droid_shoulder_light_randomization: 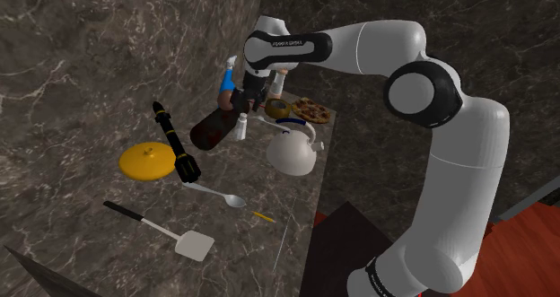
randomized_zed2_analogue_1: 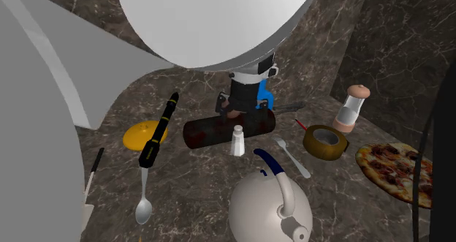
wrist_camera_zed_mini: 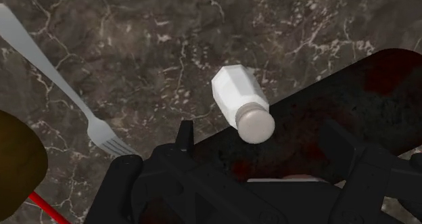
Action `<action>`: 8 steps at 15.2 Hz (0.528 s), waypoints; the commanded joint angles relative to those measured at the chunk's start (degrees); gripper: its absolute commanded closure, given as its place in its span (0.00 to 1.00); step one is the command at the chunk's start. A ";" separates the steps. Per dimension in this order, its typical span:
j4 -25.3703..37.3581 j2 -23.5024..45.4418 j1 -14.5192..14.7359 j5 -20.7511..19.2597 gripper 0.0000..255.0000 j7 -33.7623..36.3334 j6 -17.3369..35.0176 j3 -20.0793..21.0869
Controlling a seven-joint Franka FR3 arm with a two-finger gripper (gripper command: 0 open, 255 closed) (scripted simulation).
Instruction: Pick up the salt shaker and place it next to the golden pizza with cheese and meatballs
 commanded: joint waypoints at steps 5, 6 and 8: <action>-1.81 1.61 0.16 -0.02 0.00 -0.03 3.44 0.03; -1.79 1.62 0.16 -0.02 0.00 -0.03 3.44 0.03; -1.79 1.63 0.16 -0.02 0.00 -0.03 3.43 0.03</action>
